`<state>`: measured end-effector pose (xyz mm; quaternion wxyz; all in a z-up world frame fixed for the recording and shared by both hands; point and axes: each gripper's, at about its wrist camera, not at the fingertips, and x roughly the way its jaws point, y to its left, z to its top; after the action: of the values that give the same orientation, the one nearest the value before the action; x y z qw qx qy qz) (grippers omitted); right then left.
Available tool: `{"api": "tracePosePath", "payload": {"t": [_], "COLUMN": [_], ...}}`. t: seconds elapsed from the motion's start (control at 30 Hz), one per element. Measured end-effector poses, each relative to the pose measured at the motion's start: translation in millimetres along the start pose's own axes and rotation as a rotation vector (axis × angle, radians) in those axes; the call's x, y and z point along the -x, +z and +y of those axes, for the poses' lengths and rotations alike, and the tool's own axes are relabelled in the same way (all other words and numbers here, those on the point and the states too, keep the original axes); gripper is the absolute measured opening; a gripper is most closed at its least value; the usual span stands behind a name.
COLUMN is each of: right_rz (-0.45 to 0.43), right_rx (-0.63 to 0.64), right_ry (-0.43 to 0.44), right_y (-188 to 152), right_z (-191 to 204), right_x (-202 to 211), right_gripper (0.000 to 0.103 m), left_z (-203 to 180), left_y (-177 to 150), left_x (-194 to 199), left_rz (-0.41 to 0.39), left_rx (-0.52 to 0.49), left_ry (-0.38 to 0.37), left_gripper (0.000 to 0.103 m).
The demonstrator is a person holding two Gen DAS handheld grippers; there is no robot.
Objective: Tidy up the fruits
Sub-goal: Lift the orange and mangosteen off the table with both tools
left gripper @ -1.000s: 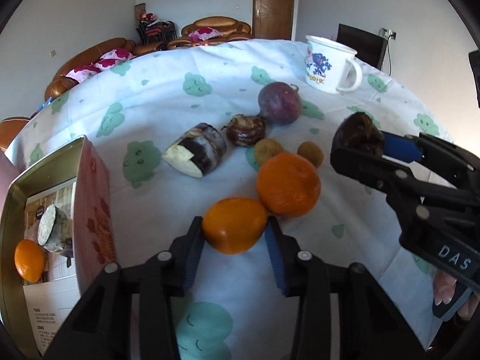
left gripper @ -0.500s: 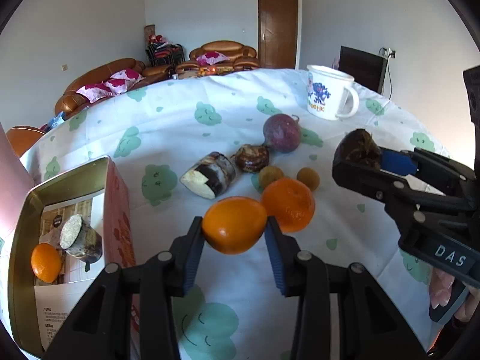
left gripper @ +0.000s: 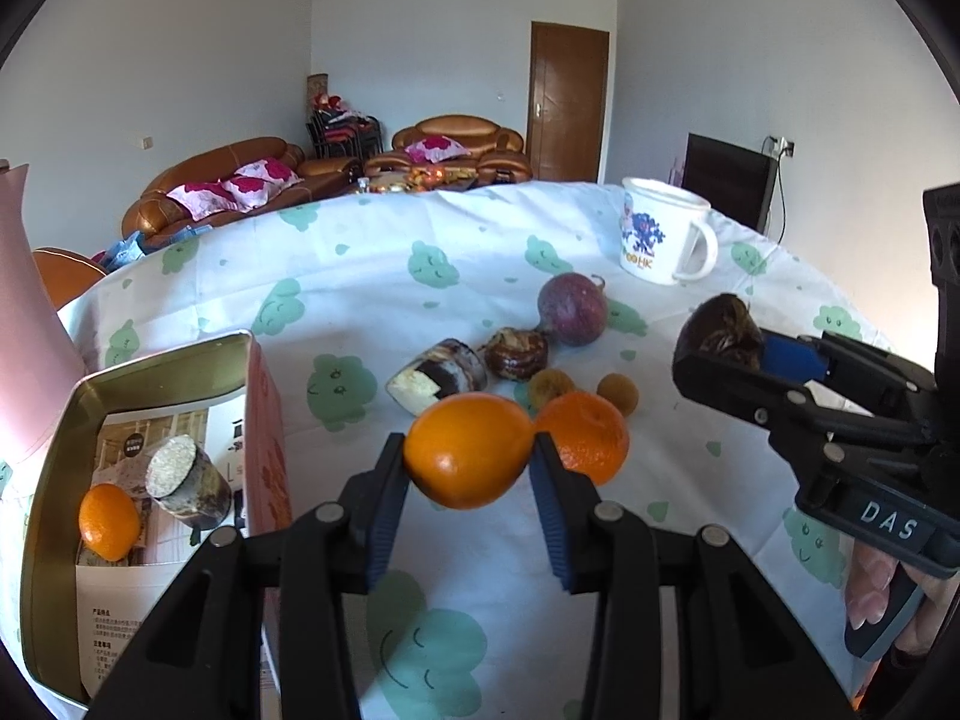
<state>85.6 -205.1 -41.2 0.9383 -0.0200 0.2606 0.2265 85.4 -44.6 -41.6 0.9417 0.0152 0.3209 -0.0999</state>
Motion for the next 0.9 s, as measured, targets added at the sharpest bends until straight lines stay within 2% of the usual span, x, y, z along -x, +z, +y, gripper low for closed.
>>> {"api": "tracePosePath", "payload": {"t": [0.9], "right_rz": [-0.06], "right_rx": [0.028], "right_ry": [0.024], "right_y": [-1.5], "right_z": [4.7], "right_x": [11.5], "right_gripper": [0.043], "left_z": [-2.4], "left_y": [-1.9], "left_x": [22.4], "left_rz": [-0.128], "left_rx": [-0.01], "left_ry": [0.054], "left_gripper": [0.042]}}
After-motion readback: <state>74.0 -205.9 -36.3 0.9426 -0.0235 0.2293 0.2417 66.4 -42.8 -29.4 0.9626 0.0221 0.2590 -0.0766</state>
